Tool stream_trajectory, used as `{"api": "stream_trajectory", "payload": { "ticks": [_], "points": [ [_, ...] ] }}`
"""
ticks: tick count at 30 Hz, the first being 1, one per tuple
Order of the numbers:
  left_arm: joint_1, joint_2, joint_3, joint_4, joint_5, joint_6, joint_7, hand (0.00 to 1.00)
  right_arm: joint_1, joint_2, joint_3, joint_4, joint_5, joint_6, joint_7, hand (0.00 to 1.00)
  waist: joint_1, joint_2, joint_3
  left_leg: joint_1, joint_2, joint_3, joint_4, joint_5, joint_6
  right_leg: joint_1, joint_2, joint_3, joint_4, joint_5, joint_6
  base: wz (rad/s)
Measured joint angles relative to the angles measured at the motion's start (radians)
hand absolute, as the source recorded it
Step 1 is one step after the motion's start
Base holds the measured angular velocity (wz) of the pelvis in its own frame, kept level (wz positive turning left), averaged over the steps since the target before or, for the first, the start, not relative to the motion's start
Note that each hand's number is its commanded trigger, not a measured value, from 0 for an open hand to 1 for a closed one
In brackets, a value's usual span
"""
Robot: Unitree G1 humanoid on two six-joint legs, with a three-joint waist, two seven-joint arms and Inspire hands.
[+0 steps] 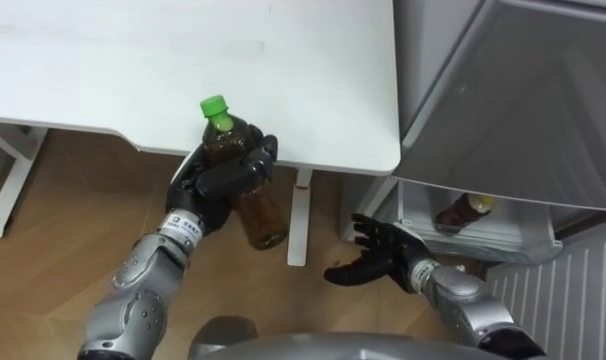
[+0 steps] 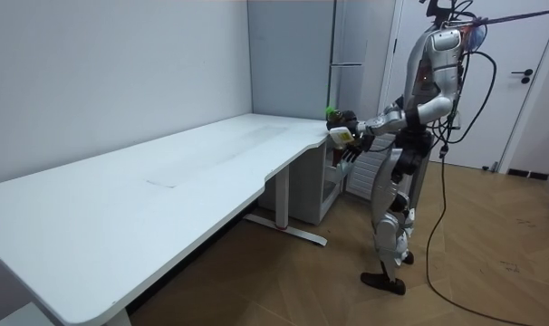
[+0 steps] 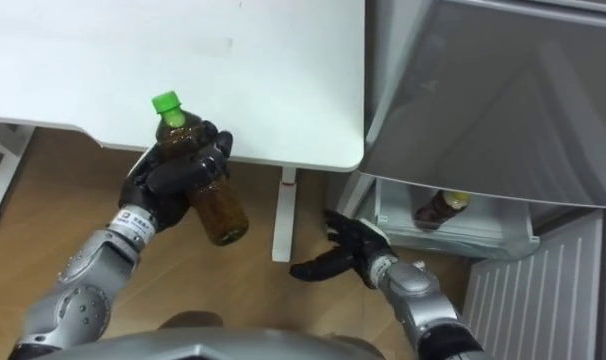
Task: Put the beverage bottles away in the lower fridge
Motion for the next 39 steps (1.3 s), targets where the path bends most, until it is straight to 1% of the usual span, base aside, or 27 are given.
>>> {"api": "stream_trajectory", "payload": {
  "ticks": [4,5,7,14,17,18,21,24,26,29,31,34,35,39],
  "points": [
    [-0.002,0.006,0.004,0.004,0.084,-0.001,-0.027,1.0,0.0,-0.003,0.008,-0.027,0.0,0.0,0.08,0.0,0.007,0.001,-0.0003,-0.015,0.001,0.0,0.012,-0.001,0.002,-0.01,0.0,-0.002,0.006,0.002,-0.001,0.0],
    [-0.002,0.01,0.003,0.007,0.106,-0.001,-0.029,1.0,-0.001,-0.012,0.028,-0.047,0.005,0.0,0.1,0.0,0.011,0.0,-0.002,-0.02,0.002,0.001,0.015,-0.001,0.002,-0.02,-0.001,-0.001,0.015,0.002,-0.001,0.0],
    [-0.009,0.01,0.002,0.027,0.143,-0.001,-0.029,1.0,-0.001,-0.031,0.056,-0.082,0.008,0.0,0.144,0.0,0.02,0.001,-0.0016,-0.021,0.004,0.003,0.017,-0.001,0.002,-0.026,-0.001,0.002,0.024,0.002,-0.001,-0.05],
    [-0.018,0.008,-0.002,0.059,0.236,-0.003,-0.03,1.0,-0.002,-0.033,0.058,-0.123,0.01,-0.001,0.22,0.0,0.025,-0.001,-0.0027,-0.027,0.006,0.003,0.025,-0.001,0.003,-0.037,-0.002,0.005,0.039,0.002,-0.002,0.0],
    [-0.018,0.007,-0.004,0.059,0.234,-0.008,-0.03,1.0,0.002,-0.034,0.058,-0.177,0.026,-0.001,0.264,0.0,0.022,0.0,-0.0019,-0.03,0.008,0.003,0.031,-0.001,0.003,-0.036,0.001,0.005,0.038,0.004,-0.004,0.0],
    [-0.018,0.008,-0.012,0.059,0.233,-0.019,-0.03,1.0,0.004,-0.034,0.058,-0.196,0.052,-0.002,0.281,0.0,0.022,0.001,-0.0008,-0.029,0.009,0.003,0.032,-0.001,0.002,-0.035,0.001,0.005,0.038,0.004,-0.005,0.0],
    [-0.018,0.008,-0.04,0.059,0.233,-0.046,-0.032,1.0,0.006,-0.031,0.06,-0.228,0.066,-0.02,0.304,0.0,0.022,0.005,0.0016,-0.025,0.01,0.003,0.032,-0.001,0.002,-0.031,0.001,0.004,0.038,0.005,-0.006,0.0],
    [-0.018,0.006,-0.063,0.058,0.233,-0.063,-0.035,1.0,0.006,-0.032,0.066,-0.241,0.095,-0.023,0.316,0.0,0.022,0.006,0.002,-0.026,0.01,0.003,0.031,-0.001,0.002,-0.037,0.001,0.005,0.037,0.004,-0.006,0.0],
    [-0.018,0.01,-0.08,0.058,0.233,-0.068,-0.036,1.0,0.006,-0.038,0.078,-0.26,0.127,-0.023,0.322,0.0,0.023,0.004,0.0012,-0.028,0.009,0.005,0.031,-0.001,0.002,-0.036,0.001,0.006,0.036,0.002,-0.008,0.0],
    [-0.026,0.013,-0.111,0.061,0.233,-0.071,-0.036,1.0,-0.004,-0.036,0.103,-0.271,0.197,-0.033,0.328,0.0,0.02,0.004,0.0017,-0.027,0.011,0.014,0.031,-0.001,0.002,-0.037,0.001,0.011,0.037,0.002,-0.008,-0.04],
    [-0.034,0.013,-0.118,0.07,0.233,-0.088,-0.037,1.0,-0.006,-0.036,0.107,-0.271,0.222,-0.036,0.324,0.0,0.018,0.004,0.0027,-0.026,0.011,0.017,0.031,-0.001,0.002,-0.037,0.0,0.014,0.037,0.002,-0.008,-0.05],
    [-0.047,0.014,-0.129,0.08,0.233,-0.096,-0.038,1.0,-0.007,-0.032,0.108,-0.271,0.251,-0.038,0.324,0.0,0.01,0.004,0.0049,-0.024,0.011,0.017,0.029,-0.001,0.002,-0.037,0.001,0.015,0.036,0.002,-0.008,0.0],
    [-0.047,0.014,-0.133,0.081,0.233,-0.104,-0.038,1.0,-0.007,-0.034,0.11,-0.271,0.267,-0.039,0.325,0.0,0.005,0.005,0.0055,-0.022,0.011,0.018,0.027,-0.001,0.002,-0.036,0.001,0.018,0.036,0.002,-0.007,-0.04],
    [-0.051,0.013,-0.141,0.081,0.232,-0.118,-0.037,1.0,-0.007,-0.039,0.115,-0.271,0.308,-0.043,0.324,0.0,-0.007,0.016,0.0125,-0.022,0.011,0.02,0.027,-0.001,0.002,-0.037,0.002,0.023,0.036,0.002,-0.008,-0.02]
  ]
}}
